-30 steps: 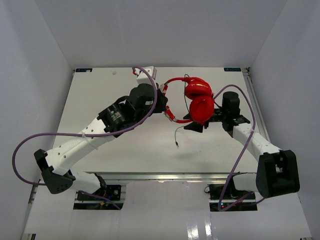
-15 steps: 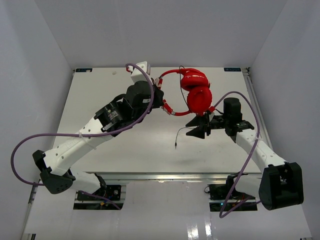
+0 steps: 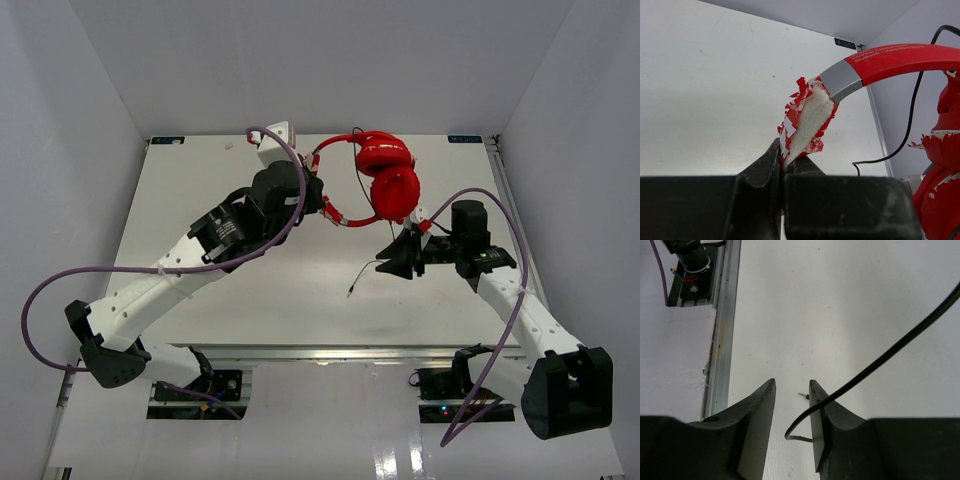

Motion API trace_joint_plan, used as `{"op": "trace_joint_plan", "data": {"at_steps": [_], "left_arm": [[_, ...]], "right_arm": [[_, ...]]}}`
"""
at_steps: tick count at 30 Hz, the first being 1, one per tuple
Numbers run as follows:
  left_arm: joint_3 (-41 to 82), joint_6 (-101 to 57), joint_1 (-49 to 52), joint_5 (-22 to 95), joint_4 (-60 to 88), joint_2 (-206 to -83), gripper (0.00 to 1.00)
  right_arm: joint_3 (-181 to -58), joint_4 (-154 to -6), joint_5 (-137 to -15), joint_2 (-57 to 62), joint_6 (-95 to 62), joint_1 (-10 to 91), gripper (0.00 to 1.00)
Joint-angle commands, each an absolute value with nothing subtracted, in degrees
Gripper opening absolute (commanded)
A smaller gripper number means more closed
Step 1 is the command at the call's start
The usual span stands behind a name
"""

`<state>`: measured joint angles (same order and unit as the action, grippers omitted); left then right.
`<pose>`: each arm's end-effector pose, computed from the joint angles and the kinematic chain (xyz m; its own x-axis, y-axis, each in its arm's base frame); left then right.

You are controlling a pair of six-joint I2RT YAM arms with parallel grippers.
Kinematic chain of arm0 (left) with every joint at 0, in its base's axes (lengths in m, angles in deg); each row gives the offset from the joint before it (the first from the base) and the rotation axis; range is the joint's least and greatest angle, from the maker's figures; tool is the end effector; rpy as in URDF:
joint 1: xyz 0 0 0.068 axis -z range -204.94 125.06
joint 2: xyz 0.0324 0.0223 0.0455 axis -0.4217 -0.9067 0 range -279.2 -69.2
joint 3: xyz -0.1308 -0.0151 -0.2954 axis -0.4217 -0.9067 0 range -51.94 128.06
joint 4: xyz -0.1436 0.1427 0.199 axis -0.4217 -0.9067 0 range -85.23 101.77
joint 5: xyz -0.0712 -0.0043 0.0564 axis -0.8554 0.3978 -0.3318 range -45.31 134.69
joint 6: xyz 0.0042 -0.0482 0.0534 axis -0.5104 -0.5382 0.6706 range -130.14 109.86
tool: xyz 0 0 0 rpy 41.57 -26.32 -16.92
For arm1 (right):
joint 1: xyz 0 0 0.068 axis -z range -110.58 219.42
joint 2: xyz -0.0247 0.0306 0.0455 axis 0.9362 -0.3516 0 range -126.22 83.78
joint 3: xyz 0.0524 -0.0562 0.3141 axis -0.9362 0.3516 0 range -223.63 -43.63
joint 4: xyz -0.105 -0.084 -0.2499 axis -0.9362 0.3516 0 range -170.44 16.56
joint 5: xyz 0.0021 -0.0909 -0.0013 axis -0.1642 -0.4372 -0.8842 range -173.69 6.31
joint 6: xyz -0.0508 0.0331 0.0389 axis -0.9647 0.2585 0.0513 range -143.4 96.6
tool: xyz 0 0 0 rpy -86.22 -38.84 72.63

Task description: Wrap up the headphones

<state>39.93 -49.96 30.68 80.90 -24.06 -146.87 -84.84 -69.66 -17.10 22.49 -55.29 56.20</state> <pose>0.2051 -0.2376 0.5014 -0.3876 -0.3485 -0.8534 0.1401 0.8928 -0.4282 0.2066 0.1046 0.3047 0.0293 -0.2087 -0.9775 -0.9921 0.1136 -0.0540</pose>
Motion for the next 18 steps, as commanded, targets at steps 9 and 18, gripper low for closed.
{"op": "trace_joint_plan", "data": {"at_steps": [9, 18], "left_arm": [[40.1, -54.0, 28.6, 83.1, -19.7, -147.8, 0.0], [37.6, -53.8, 25.8, 84.0, -18.7, -148.8, 0.0]], "right_arm": [[-88.6, -56.4, -24.9, 26.8, -62.6, 55.6, 0.08], [-93.6, -45.7, -33.0, 29.1, -70.6, 54.6, 0.08]]}}
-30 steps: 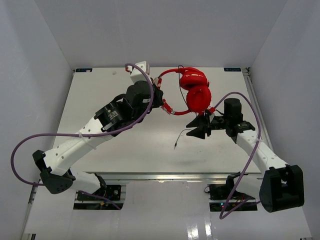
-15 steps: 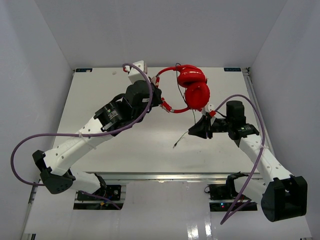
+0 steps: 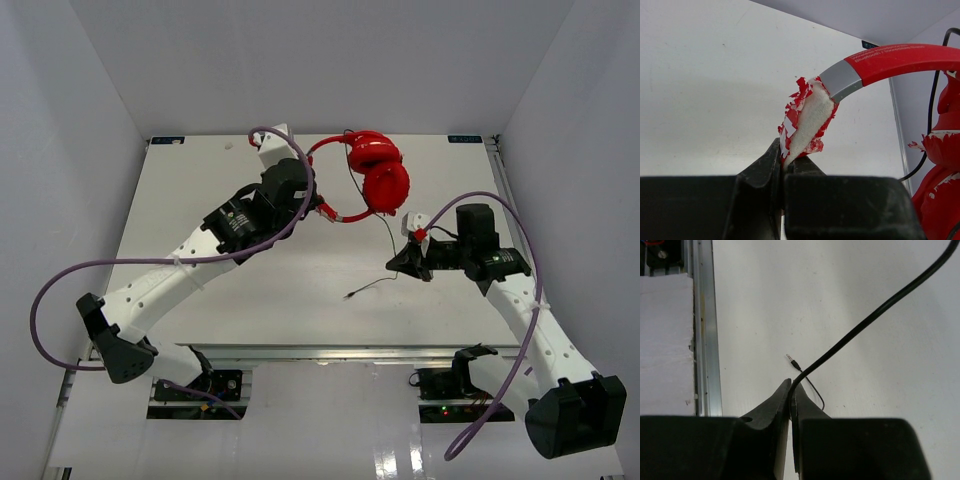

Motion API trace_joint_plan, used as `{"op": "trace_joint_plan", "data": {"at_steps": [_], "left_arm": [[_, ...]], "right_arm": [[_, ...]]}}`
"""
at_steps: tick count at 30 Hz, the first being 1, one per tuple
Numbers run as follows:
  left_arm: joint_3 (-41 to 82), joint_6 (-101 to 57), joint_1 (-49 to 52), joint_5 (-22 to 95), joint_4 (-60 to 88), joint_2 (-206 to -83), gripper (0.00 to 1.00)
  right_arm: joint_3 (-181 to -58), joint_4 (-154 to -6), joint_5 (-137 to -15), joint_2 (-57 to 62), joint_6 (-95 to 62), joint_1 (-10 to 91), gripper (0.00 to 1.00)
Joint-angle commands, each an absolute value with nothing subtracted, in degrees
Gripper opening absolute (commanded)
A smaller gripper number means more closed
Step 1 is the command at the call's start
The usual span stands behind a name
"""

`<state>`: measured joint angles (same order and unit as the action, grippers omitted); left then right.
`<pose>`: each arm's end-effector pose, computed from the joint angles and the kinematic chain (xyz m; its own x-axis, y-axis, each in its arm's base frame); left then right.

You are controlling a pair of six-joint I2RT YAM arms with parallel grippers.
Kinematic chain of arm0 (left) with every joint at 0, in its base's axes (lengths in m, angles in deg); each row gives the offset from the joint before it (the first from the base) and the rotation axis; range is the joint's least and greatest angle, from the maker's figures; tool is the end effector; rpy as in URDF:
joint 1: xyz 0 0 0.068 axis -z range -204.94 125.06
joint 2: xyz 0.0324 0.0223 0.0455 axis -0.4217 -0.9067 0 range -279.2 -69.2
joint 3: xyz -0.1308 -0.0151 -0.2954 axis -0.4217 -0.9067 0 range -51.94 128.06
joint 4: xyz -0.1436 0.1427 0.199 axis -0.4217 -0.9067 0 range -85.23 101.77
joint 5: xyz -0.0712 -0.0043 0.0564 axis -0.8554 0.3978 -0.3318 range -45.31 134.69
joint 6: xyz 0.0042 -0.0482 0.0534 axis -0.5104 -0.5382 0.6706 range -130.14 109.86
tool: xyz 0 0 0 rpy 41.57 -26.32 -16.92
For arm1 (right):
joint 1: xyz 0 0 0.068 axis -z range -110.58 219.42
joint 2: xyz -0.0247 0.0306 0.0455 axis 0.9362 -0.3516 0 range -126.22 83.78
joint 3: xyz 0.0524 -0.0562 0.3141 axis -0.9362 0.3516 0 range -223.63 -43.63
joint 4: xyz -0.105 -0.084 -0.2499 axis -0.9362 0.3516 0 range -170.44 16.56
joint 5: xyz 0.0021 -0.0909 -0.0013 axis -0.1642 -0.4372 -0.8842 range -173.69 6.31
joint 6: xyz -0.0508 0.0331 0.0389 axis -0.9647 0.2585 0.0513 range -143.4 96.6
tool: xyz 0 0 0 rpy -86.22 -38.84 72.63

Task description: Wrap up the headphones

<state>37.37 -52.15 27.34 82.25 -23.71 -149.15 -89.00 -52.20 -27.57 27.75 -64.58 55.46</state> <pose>0.2301 -0.2382 0.4742 -0.3956 -0.3557 -0.8467 0.0370 0.9150 -0.4017 0.1842 0.0966 0.3176 0.0428 -0.3675 -0.9290 -0.9744 0.1903 -0.1202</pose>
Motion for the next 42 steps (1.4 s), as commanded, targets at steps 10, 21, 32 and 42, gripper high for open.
{"op": "trace_joint_plan", "data": {"at_steps": [10, 21, 32, 42], "left_arm": [[36.4, -51.3, 22.1, 82.7, -18.7, -157.7, 0.0], [41.6, -51.8, 21.9, 77.6, -18.8, -169.5, 0.0], [42.2, -50.4, 21.9, 67.8, -18.1, -175.2, 0.0], [38.0, -45.8, 23.0, 63.5, -17.6, -174.8, 0.0]], "right_arm": [[-108.2, -31.6, -50.5, 28.3, -83.0, 51.7, 0.08], [-110.4, -24.8, -64.4, 29.5, -93.3, 45.5, 0.08], [-109.9, -30.1, -66.7, 33.0, -99.5, 43.5, 0.11], [-106.3, -34.8, -69.1, 33.6, -102.5, 42.6, 0.15]]}}
